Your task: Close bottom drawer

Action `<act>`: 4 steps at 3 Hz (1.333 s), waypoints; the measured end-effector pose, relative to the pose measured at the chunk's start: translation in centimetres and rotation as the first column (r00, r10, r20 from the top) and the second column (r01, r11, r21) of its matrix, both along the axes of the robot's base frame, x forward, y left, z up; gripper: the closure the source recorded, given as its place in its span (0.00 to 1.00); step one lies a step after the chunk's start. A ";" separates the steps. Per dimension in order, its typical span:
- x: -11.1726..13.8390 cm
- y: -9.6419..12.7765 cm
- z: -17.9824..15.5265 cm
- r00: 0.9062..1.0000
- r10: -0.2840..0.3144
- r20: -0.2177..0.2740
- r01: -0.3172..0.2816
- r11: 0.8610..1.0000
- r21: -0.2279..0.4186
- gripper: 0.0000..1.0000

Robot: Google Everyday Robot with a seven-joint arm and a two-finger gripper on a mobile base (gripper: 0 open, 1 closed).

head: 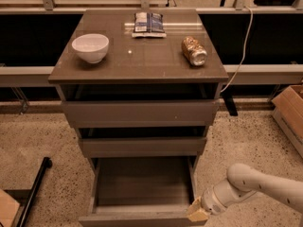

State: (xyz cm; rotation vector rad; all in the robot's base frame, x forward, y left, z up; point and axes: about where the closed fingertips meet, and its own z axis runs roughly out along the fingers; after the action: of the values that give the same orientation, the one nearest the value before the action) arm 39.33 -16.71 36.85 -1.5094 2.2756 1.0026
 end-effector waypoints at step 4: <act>1.5 0.8 -11.0 1.000 -0.009 0.002 0.009 0.999 -0.049 1.00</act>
Offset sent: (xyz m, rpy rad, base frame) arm 0.0266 0.0197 -0.0949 -0.0053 -0.0029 0.0137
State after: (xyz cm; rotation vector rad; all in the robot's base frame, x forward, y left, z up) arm 40.87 -15.89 25.82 -1.5167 2.3201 0.9486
